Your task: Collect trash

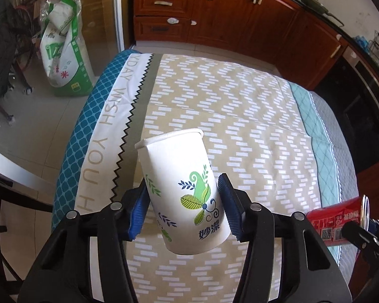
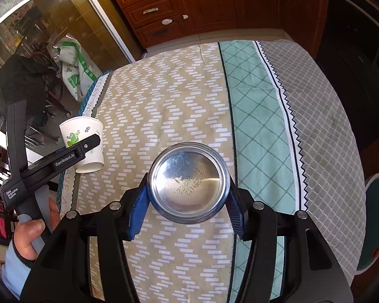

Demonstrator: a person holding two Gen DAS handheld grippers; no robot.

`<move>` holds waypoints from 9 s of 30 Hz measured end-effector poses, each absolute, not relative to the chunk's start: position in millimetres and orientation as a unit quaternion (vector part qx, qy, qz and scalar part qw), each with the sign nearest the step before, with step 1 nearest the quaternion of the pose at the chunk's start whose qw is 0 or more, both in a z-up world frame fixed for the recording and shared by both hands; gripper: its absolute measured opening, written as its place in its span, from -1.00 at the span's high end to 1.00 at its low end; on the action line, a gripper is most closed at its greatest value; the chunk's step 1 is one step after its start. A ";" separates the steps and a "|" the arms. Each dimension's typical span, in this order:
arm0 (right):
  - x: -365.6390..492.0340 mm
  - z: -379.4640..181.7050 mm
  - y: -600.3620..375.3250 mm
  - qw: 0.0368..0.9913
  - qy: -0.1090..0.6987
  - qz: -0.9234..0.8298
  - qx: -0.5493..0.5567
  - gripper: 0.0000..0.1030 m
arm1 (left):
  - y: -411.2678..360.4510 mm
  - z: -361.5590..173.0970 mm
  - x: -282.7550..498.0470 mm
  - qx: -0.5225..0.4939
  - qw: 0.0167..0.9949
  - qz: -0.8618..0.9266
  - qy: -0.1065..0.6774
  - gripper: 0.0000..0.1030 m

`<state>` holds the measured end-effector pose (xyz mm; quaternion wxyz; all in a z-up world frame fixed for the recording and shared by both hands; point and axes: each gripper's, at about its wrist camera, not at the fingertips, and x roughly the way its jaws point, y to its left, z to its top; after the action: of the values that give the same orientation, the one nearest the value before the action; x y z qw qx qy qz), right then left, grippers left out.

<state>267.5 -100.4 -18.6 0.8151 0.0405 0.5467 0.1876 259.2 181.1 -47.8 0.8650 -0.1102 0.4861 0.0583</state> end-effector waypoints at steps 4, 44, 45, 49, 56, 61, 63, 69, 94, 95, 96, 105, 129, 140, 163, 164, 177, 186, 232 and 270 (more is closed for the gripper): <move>254.9 -10.7 -135.0 0.820 0.539 0.180 0.068 -0.02 | 147.6 -25.2 237.5 -0.085 0.875 0.002 0.476 -0.01; 119.8 -38.1 -553.0 0.833 0.461 -0.072 0.297 -0.02 | -332.8 -56.2 175.1 0.173 0.789 -0.301 0.506 -0.29; 119.6 -40.0 -555.2 0.831 0.463 -0.074 0.298 -0.02 | -335.6 -58.5 176.2 0.175 0.789 -0.300 0.507 -0.29; 120.9 -45.9 -562.1 0.827 0.470 -0.075 0.299 -0.02 | -337.2 -64.5 182.5 0.176 0.790 -0.290 0.511 -0.41; 129.5 -54.8 -557.0 0.823 0.478 -0.067 0.300 -0.02 | -322.0 -68.3 195.6 0.166 0.793 -0.273 0.519 -0.50; 134.7 -58.7 -551.1 0.819 0.488 -0.064 0.296 -0.03 | -306.7 -65.4 197.7 0.151 0.795 -0.266 0.524 -0.54; 138.6 -60.0 -547.7 0.816 0.494 -0.065 0.294 -0.03 | -301.0 -61.4 192.1 0.143 0.798 -0.263 0.523 -0.54; 151.6 -60.4 -537.3 0.813 0.501 -0.048 0.293 -0.35 | -290.5 -52.8 188.8 0.133 0.802 -0.256 0.523 -0.54; 133.2 -41.4 -503.8 0.825 0.507 -0.062 0.242 -0.85 | -230.9 -11.0 154.2 0.097 0.836 -0.248 0.479 -0.92; 129.8 -39.4 -500.4 0.827 0.507 -0.062 0.235 -0.87 | -227.3 -8.7 151.7 0.100 0.840 -0.241 0.476 -0.92; 125.9 -37.1 -496.3 0.829 0.508 -0.063 0.224 -0.87 | -225.0 -8.9 149.3 0.101 0.841 -0.235 0.476 -0.92; 91.3 -17.8 -464.9 0.832 0.525 -0.080 0.156 -0.87 | -192.0 9.6 124.9 0.091 0.858 -0.213 0.459 -0.92; 18.7 25.9 -408.9 0.860 0.500 -0.089 0.043 -0.87 | -154.7 30.3 45.0 0.076 0.875 -0.201 0.433 -0.92; 15.4 15.3 -410.9 0.852 0.513 -0.095 0.034 -0.87 | -156.1 17.8 44.1 0.081 0.869 -0.192 0.449 -0.92; 26.0 3.6 -406.7 0.842 0.530 -0.092 0.031 -0.87 | -153.9 10.4 52.2 0.077 0.867 -0.176 0.460 -0.92; 26.4 3.3 -406.3 0.842 0.531 -0.092 0.031 -0.87 | -153.9 10.2 52.5 0.077 0.867 -0.176 0.460 -0.92; 28.5 -5.8 -403.7 0.838 0.538 -0.086 0.037 -0.87 | -153.6 6.4 53.5 0.076 0.867 -0.167 0.464 -0.92; 29.0 -12.1 -405.3 0.834 0.544 -0.084 0.041 -0.87 | -153.4 3.7 53.5 0.075 0.868 -0.159 0.464 -0.92; 30.8 -18.4 -402.4 0.830 0.549 -0.084 0.046 -0.87 | -155.7 -4.8 58.6 0.075 0.862 -0.150 0.479 -0.92; 37.3 -13.1 -400.1 0.829 0.551 -0.083 0.041 -0.87 | -153.7 -9.4 62.0 0.079 0.856 -0.143 0.490 -0.92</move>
<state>37.3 -400.1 -13.1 0.8294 0.0407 0.5509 -0.0833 62.0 -153.7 -9.4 0.8564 0.0788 0.4897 -0.1434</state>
